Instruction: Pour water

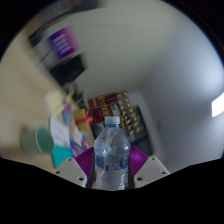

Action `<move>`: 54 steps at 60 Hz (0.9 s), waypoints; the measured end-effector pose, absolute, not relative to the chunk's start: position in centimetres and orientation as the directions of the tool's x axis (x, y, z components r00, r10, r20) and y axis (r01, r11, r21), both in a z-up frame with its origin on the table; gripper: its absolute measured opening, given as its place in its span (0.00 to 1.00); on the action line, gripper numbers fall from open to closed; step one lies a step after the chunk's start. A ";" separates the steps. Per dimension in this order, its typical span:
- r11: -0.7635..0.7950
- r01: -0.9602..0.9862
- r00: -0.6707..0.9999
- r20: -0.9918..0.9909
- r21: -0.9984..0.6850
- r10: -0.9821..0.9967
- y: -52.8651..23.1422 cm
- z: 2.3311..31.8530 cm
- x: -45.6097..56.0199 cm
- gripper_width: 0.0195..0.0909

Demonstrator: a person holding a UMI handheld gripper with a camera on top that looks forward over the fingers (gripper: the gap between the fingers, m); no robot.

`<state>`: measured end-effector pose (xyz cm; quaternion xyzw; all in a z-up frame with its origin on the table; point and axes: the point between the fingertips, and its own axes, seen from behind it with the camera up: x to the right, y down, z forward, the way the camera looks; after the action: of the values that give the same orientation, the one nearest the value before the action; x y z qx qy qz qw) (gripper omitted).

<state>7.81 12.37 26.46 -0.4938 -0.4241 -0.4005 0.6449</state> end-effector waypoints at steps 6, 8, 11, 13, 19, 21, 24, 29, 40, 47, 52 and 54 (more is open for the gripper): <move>0.187 0.512 0.854 0.520 -0.839 -0.003 11.8 25.5 11.5 0.39; 0.202 0.362 0.926 0.376 -0.910 0.036 12.0 24.2 12.6 0.39; 0.149 0.181 0.976 0.196 -0.972 0.094 12.0 22.7 12.7 0.39; 0.120 0.112 0.985 0.126 -0.986 0.116 12.7 21.5 13.0 0.39; 0.069 0.035 0.990 0.044 -0.997 0.138 13.1 17.9 14.6 0.39; 0.066 0.017 0.989 0.026 -0.998 0.148 13.9 14.7 13.5 0.39; 0.033 -0.008 0.985 -0.002 -0.999 0.173 13.3 14.5 14.0 0.39; 0.008 -0.033 0.979 -0.030 -0.999 0.202 14.0 12.1 11.7 0.39; 0.056 -0.001 0.981 0.010 -0.998 0.194 13.2 11.4 13.2 0.41; 0.065 0.002 0.981 0.015 -0.998 0.195 13.8 11.4 12.4 0.58; 0.001 0.027 0.982 0.027 -1.000 0.185 12.8 11.2 14.0 0.76; -0.029 0.028 0.982 0.023 -0.999 0.186 13.0 10.7 13.2 0.82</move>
<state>13.24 13.04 10.69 -0.7150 -0.0751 0.0570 0.6928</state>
